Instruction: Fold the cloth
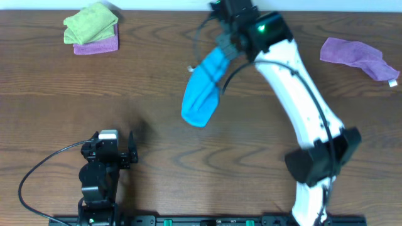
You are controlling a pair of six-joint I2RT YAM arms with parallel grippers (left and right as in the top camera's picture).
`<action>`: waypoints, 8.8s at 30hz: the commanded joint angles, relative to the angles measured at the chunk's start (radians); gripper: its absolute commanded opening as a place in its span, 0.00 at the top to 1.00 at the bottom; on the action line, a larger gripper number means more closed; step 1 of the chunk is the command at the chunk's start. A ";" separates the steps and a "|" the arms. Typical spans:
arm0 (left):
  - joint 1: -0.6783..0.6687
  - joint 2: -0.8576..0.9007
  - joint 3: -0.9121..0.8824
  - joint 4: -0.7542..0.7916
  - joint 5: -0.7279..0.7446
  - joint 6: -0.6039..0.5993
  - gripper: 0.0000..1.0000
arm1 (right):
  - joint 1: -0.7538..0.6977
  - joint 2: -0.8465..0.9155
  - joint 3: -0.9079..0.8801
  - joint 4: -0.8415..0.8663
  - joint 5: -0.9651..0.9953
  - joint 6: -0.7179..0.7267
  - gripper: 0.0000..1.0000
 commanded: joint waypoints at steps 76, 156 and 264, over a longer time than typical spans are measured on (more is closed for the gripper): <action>-0.004 -0.006 -0.016 -0.050 -0.015 0.006 0.05 | 0.392 -0.281 -0.993 0.394 0.187 -0.130 0.33; -0.004 -0.006 -0.016 -0.050 -0.015 0.006 0.04 | 0.304 -0.070 -0.974 0.860 0.141 -0.297 0.99; -0.004 -0.006 -0.016 -0.050 -0.016 0.006 0.05 | 0.291 -0.167 -0.866 0.467 0.005 -0.173 0.67</action>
